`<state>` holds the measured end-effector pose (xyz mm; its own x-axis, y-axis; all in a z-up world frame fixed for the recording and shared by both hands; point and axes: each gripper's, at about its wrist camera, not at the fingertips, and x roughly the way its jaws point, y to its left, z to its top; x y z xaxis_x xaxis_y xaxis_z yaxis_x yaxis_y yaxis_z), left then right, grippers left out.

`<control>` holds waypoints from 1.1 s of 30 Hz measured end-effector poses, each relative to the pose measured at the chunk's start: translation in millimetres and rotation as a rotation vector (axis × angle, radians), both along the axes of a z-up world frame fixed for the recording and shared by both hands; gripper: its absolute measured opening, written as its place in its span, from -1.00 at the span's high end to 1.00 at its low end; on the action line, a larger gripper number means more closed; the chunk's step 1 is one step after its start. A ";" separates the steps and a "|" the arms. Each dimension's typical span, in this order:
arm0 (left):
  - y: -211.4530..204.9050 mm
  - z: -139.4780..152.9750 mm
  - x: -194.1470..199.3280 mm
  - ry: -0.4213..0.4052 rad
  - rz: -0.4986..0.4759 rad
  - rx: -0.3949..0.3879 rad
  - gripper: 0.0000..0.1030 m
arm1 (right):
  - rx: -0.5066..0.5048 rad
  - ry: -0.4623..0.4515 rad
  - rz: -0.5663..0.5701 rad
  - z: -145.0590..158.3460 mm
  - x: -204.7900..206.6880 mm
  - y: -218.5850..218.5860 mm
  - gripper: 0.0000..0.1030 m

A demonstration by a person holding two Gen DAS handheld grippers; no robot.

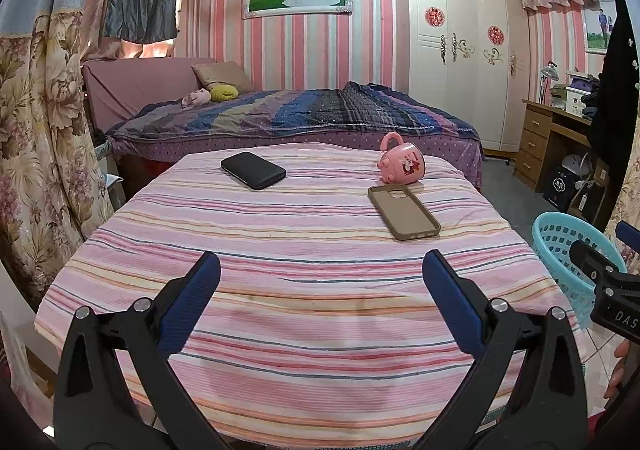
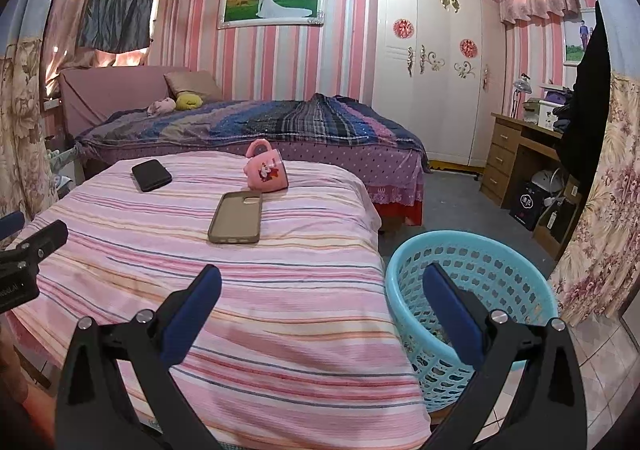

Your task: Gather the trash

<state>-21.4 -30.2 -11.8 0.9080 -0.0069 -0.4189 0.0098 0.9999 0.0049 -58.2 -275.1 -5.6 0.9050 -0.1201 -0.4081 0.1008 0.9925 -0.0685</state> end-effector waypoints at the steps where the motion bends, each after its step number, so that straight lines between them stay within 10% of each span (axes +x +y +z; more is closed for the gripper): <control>1: 0.4 0.0 0.0 0.000 0.001 -0.002 -0.90 | -0.001 -0.001 -0.001 0.6 -0.9 -0.2 -0.91; 33: 4.3 -1.3 2.3 -0.001 0.024 -0.001 -0.90 | -0.019 -0.003 -0.005 3.9 -5.6 2.1 -0.91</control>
